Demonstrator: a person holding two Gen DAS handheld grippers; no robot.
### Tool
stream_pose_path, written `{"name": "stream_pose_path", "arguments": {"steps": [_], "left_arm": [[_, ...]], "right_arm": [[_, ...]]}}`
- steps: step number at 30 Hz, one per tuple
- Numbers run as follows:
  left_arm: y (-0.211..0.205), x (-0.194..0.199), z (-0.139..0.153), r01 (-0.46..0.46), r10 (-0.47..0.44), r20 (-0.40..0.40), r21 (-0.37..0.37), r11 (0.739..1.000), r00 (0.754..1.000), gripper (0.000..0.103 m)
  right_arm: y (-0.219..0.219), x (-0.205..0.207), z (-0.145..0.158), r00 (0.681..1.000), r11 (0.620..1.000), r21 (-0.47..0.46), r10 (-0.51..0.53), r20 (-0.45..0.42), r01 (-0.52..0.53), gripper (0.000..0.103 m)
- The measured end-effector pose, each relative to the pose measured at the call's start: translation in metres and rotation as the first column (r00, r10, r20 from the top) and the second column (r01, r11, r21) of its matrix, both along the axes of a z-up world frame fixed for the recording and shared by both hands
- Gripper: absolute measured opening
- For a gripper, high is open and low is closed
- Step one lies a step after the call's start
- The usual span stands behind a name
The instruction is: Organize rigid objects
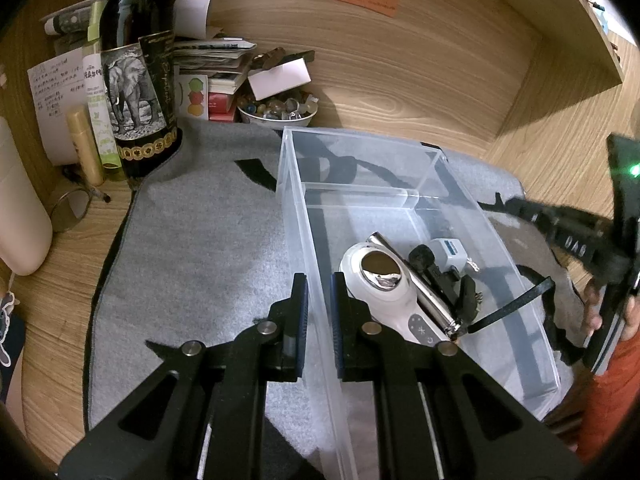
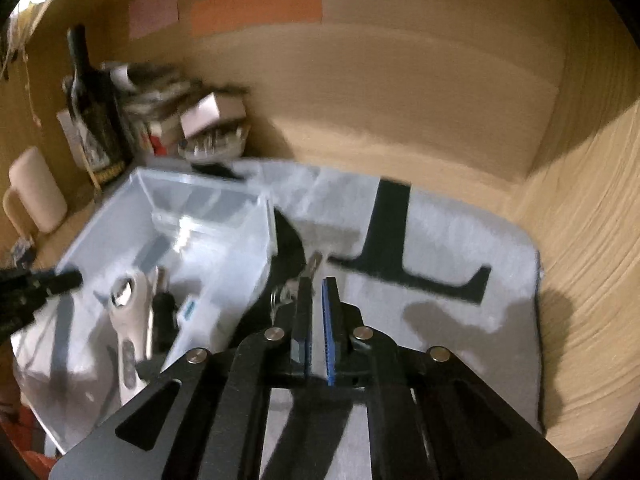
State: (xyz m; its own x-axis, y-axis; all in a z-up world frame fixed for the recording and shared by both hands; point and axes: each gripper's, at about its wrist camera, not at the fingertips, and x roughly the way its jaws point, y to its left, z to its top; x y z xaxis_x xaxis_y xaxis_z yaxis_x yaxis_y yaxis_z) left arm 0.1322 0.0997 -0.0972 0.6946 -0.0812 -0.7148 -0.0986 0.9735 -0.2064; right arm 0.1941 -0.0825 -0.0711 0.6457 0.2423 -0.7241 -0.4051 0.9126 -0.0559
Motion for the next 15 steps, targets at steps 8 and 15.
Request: {"name": "stream_pose_path", "arguments": {"steps": [8,15], "left_arm": [[0.001,0.000,0.001,-0.001,0.001,-0.003,-0.006,1.000,1.000,0.010],[0.003,0.001,0.000,-0.004,0.004,-0.005,0.000,1.000,1.000,0.010]], "right_arm": [[0.016,0.006,-0.044,0.992,0.994,-0.079,0.067,-0.103,-0.075,0.032],[0.024,0.029,-0.064,0.984,0.994,-0.069,0.070,-0.167,-0.082,0.031]]}}
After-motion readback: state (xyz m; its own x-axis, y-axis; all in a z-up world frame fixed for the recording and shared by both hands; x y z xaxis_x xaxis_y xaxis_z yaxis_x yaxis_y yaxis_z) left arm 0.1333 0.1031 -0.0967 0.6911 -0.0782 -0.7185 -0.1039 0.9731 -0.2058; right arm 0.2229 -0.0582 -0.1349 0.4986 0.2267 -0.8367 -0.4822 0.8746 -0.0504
